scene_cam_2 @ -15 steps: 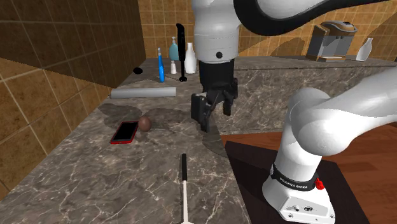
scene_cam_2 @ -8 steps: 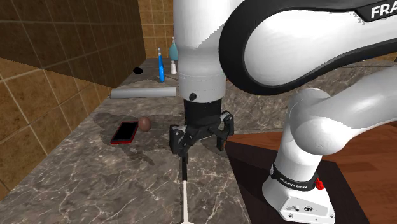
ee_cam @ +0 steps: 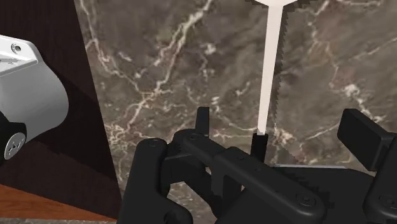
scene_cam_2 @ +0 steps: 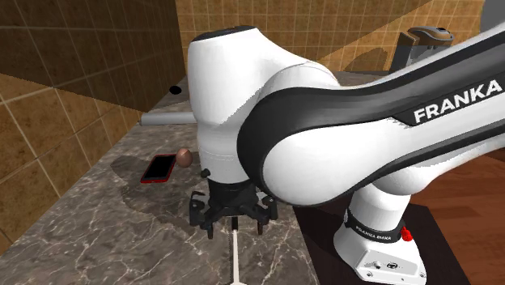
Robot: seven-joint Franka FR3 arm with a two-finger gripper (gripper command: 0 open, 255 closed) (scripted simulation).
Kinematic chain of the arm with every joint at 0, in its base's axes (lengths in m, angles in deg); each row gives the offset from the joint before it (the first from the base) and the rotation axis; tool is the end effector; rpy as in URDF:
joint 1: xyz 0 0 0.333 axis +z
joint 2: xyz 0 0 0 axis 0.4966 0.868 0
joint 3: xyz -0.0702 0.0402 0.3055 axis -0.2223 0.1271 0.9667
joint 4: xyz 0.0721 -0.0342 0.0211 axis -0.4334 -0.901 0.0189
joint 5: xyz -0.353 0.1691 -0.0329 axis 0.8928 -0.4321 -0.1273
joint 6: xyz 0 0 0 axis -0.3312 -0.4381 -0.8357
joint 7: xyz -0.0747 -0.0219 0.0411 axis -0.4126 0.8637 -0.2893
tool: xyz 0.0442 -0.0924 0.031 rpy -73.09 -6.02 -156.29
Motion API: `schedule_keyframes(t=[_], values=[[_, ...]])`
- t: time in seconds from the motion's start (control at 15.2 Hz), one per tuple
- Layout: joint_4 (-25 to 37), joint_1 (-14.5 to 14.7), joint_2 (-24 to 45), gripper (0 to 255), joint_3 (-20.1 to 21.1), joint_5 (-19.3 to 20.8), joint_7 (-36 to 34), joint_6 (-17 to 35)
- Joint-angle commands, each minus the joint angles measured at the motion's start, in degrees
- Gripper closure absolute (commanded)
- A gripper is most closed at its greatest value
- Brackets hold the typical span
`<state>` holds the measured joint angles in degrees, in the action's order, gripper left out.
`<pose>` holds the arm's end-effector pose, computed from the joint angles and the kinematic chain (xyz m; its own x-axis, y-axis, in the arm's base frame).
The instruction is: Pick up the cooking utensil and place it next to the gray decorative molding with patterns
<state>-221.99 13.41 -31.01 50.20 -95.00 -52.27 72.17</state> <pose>0.2857 0.2247 0.3677 0.4012 -0.9136 0.0667 -0.9156 -0.4020 0.0011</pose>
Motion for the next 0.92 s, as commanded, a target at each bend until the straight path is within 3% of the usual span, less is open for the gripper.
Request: schedule_keyframes(t=[0.0,0.26,0.73,0.79,0.86], values=[[-0.51,-0.66,1.18,0,1.57,-0.76,-0.35,1.98],[-1.86,-1.49,3.15,0,4.03,-2.00,-0.12,5.49],[-1.86,-1.48,3.13,0,4.02,-2.00,-0.11,5.47],[-1.86,-1.48,3.13,255,4.02,-2.00,-0.11,5.47],[-1.86,-1.48,3.13,255,4.02,-2.00,-0.11,5.47]])
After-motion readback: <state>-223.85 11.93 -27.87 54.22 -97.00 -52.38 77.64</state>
